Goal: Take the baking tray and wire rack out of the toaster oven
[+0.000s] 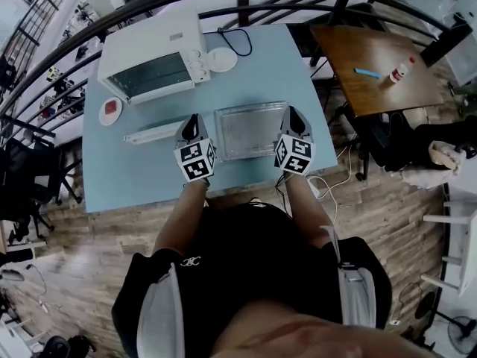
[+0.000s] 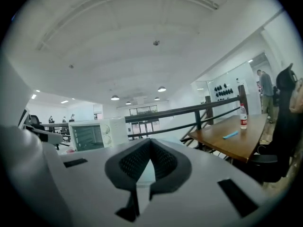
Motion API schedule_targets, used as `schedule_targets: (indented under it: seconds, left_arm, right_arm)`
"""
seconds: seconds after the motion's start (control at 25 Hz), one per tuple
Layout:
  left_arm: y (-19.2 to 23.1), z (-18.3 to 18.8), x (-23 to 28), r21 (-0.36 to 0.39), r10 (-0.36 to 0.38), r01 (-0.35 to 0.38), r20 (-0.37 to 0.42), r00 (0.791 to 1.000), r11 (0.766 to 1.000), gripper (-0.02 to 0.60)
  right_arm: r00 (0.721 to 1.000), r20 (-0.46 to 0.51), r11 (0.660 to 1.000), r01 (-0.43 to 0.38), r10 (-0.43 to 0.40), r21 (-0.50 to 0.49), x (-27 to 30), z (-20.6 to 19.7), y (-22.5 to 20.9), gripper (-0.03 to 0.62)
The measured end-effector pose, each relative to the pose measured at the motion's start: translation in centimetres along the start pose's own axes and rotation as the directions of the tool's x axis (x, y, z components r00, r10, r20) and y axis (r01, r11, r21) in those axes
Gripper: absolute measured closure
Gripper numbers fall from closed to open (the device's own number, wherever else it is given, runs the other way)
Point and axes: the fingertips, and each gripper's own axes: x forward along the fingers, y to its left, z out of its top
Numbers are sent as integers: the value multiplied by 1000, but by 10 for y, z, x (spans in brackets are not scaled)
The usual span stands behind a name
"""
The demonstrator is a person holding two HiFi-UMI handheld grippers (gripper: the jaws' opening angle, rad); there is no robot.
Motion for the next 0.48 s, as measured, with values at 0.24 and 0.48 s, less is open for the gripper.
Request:
schedule_targets:
  seconds: [0.24,0.48]
  left_arm:
    - [19,42,-19,1,-12,12,24,1000,1000,549]
    - [51,83,-40,6,1,-2,91,996,1000,549]
  right_arm:
    - [981,83,982,-179,174,55,8,51,61,594]
    - [944,173,959,-275,282,-62,13,101,130,594]
